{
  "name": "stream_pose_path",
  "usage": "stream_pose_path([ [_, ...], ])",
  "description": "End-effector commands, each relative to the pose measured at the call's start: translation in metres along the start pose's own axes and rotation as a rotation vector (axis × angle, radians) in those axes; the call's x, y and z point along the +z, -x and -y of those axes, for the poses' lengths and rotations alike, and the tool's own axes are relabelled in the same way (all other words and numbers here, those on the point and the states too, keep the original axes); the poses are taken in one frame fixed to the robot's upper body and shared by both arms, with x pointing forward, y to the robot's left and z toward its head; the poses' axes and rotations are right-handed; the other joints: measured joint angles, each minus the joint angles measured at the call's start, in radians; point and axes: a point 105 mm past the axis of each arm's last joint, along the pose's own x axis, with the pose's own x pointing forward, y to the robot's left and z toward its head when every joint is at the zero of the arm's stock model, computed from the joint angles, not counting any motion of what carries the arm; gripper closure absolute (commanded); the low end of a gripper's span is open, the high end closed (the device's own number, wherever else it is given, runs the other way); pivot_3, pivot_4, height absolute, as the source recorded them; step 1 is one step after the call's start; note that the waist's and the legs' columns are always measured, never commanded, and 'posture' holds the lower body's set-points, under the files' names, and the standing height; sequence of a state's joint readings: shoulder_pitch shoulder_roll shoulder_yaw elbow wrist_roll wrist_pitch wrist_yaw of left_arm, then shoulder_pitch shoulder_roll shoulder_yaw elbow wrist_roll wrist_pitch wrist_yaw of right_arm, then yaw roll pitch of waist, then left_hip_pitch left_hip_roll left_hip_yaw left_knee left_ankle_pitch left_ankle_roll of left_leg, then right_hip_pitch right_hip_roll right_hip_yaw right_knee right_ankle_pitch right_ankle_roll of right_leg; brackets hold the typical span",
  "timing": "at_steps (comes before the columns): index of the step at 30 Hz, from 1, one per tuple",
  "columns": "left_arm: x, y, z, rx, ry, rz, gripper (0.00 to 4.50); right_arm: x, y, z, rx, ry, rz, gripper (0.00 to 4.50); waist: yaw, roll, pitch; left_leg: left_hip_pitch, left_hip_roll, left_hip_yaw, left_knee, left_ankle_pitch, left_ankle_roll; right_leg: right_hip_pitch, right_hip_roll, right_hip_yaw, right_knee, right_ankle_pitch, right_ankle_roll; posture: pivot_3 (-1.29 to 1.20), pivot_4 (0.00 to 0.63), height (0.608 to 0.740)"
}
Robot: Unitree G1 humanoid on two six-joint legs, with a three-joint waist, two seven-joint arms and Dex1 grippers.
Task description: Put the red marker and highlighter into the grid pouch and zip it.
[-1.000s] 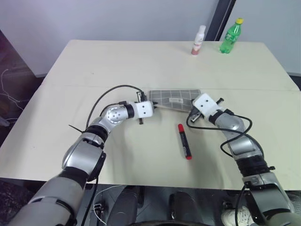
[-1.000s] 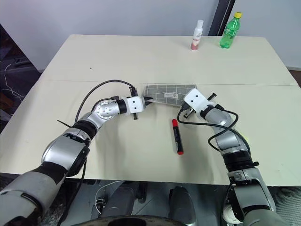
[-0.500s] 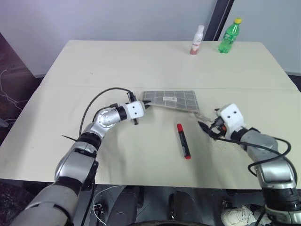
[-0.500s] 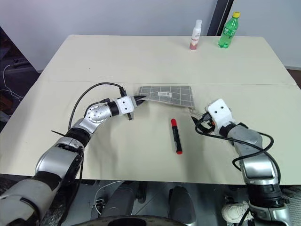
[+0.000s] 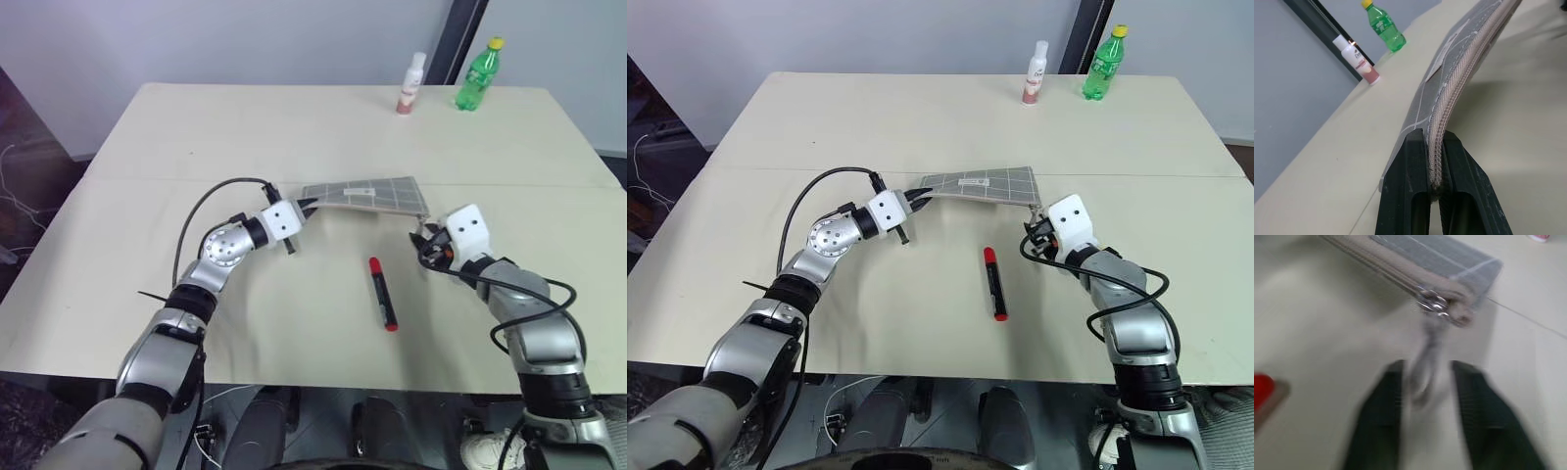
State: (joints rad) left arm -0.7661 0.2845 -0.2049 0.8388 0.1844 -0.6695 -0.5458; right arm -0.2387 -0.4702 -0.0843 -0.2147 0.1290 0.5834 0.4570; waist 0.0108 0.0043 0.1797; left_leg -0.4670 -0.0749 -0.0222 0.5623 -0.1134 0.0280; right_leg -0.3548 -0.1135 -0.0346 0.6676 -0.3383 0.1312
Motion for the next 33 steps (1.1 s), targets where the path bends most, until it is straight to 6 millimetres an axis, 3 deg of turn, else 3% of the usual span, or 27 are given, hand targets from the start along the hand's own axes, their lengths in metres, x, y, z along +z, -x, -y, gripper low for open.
stream_pose_path([
  [1, 0.007, 0.001, -0.010, 0.055, -0.011, 0.015, 4.50, 0.023, 0.000, -0.010, -0.003, -0.045, 0.068, 4.48, 0.000, 0.000, 0.000, 0.000, 0.000, 0.000, 0.000, 0.000, 0.000, 0.000, 0.000, 0.000, 0.000, 0.000, 0.000, 0.00, 0.150, 0.740],
  [5, 0.007, 0.000, -0.007, 0.058, -0.007, 0.007, 4.50, 0.036, -0.005, -0.025, 0.020, 0.002, 0.075, 4.48, 0.001, 0.000, 0.000, 0.000, 0.000, 0.000, 0.000, 0.000, 0.000, -0.001, 0.000, 0.000, 0.000, 0.000, 0.000, 0.00, 0.150, 0.740],
  [11, 0.014, -0.008, 0.007, 0.024, -0.016, 0.025, 4.50, 0.065, -0.031, -0.058, 0.113, 0.178, 0.133, 4.48, 0.001, 0.000, 0.000, 0.000, 0.000, 0.000, 0.000, -0.001, -0.001, -0.001, 0.000, 0.000, 0.000, 0.000, 0.000, 0.00, 0.150, 0.740],
  [16, 0.022, -0.016, 0.016, -0.008, -0.026, 0.042, 4.50, 0.082, -0.048, -0.114, 0.331, 0.345, 0.187, 4.48, -0.002, 0.000, 0.000, 0.000, 0.000, 0.000, 0.000, 0.000, 0.000, -0.001, 0.001, 0.000, 0.000, 0.000, 0.000, 0.00, 0.150, 0.740],
  [21, 0.026, -0.020, 0.019, -0.016, -0.033, 0.046, 4.50, 0.078, -0.050, -0.146, 0.488, 0.494, 0.201, 4.48, 0.000, 0.000, 0.000, 0.000, 0.000, 0.000, 0.001, 0.001, 0.000, -0.001, 0.001, 0.000, 0.001, 0.000, 0.000, 0.00, 0.150, 0.740],
  [25, 0.027, -0.021, 0.019, -0.014, -0.030, 0.049, 4.50, 0.077, -0.051, -0.150, 0.522, 0.538, 0.218, 4.48, 0.001, 0.000, 0.000, 0.000, 0.000, 0.000, 0.001, 0.001, 0.000, -0.001, 0.001, 0.000, 0.001, 0.000, 0.000, 0.00, 0.150, 0.740],
  [28, 0.026, -0.019, 0.019, -0.008, -0.023, 0.046, 4.50, 0.070, -0.049, -0.141, 0.504, 0.558, 0.200, 4.48, 0.001, 0.000, 0.000, 0.000, 0.000, 0.000, 0.001, 0.001, 0.000, -0.001, 0.001, 0.000, 0.002, 0.000, 0.000, 0.00, 0.150, 0.740],
  [31, 0.024, -0.017, 0.020, -0.010, -0.027, 0.039, 4.50, 0.065, -0.041, -0.130, 0.494, 0.525, 0.195, 3.63, 0.002, 0.000, 0.000, 0.000, 0.000, 0.000, 0.001, 0.001, -0.001, -0.001, 0.001, 0.000, 0.002, 0.000, 0.000, 0.00, 0.150, 0.740],
  [33, 0.023, -0.015, 0.017, 0.003, -0.019, 0.032, 4.50, 0.061, -0.034, -0.120, 0.462, 0.549, 0.194, 2.64, 0.002, 0.000, 0.000, 0.000, 0.000, 0.000, 0.001, 0.001, -0.001, -0.001, 0.001, 0.000, 0.001, 0.000, 0.000, 0.00, 0.150, 0.740],
])
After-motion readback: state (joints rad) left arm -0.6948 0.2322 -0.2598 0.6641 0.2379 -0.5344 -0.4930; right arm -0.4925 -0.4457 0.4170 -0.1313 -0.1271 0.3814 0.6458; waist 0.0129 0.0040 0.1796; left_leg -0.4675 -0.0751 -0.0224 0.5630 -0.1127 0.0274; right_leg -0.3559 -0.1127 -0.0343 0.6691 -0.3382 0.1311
